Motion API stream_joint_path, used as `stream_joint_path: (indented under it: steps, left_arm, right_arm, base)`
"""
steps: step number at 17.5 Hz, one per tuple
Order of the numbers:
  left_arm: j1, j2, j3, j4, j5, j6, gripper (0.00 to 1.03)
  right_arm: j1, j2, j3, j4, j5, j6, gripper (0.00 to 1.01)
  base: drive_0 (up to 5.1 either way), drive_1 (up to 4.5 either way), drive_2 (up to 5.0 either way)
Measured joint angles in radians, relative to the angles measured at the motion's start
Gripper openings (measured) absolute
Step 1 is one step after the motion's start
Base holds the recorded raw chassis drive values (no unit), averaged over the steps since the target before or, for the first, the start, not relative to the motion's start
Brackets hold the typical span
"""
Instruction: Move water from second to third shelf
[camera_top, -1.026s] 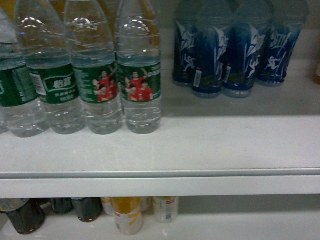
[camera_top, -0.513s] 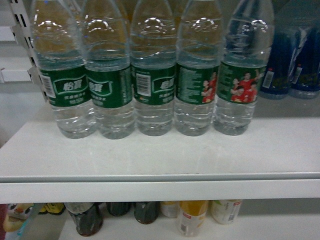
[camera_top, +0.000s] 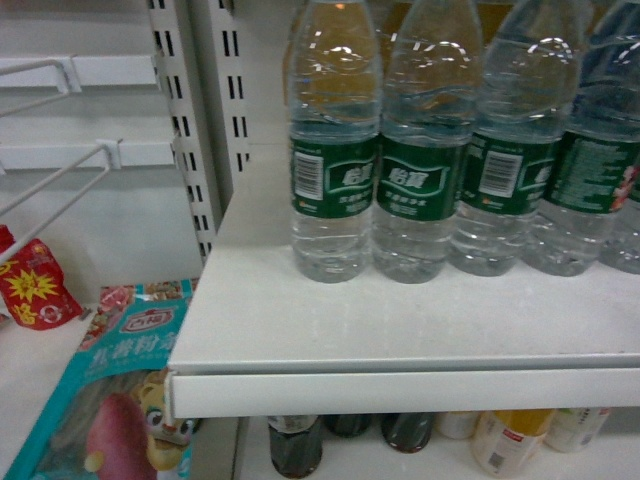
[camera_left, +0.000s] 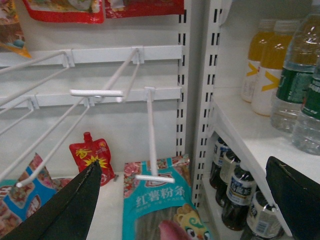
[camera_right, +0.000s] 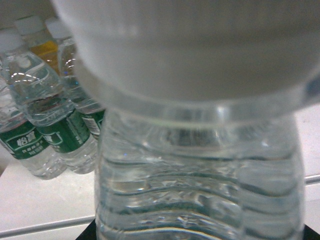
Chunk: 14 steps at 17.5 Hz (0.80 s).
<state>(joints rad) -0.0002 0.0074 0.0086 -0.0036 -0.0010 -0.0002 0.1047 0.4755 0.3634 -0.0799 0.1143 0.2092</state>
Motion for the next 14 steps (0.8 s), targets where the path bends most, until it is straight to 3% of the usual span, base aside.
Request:
stream_joint_path:
  steps: [5, 9, 14]
  left_arm:
    - [0.0, 0.0, 0.0, 0.001, 0.0, 0.0, 0.98]
    - [0.0, 0.0, 0.0, 0.001, -0.002, 0.0, 0.98]
    - [0.0, 0.0, 0.0, 0.0, 0.0, 0.0, 0.98]
  right_arm:
    - [0.0, 0.0, 0.0, -0.001, 0.003, 0.0, 0.43]
    - [0.002, 0.0, 0.0, 0.0, -0.014, 0.002, 0.43]
    - [0.0, 0.0, 0.0, -0.002, 0.002, 0.002, 0.43]
  base:
    - [-5.0, 2.49, 2.5]
    - [0.0, 0.0, 0.0]
    - [0.0, 0.0, 0.0]
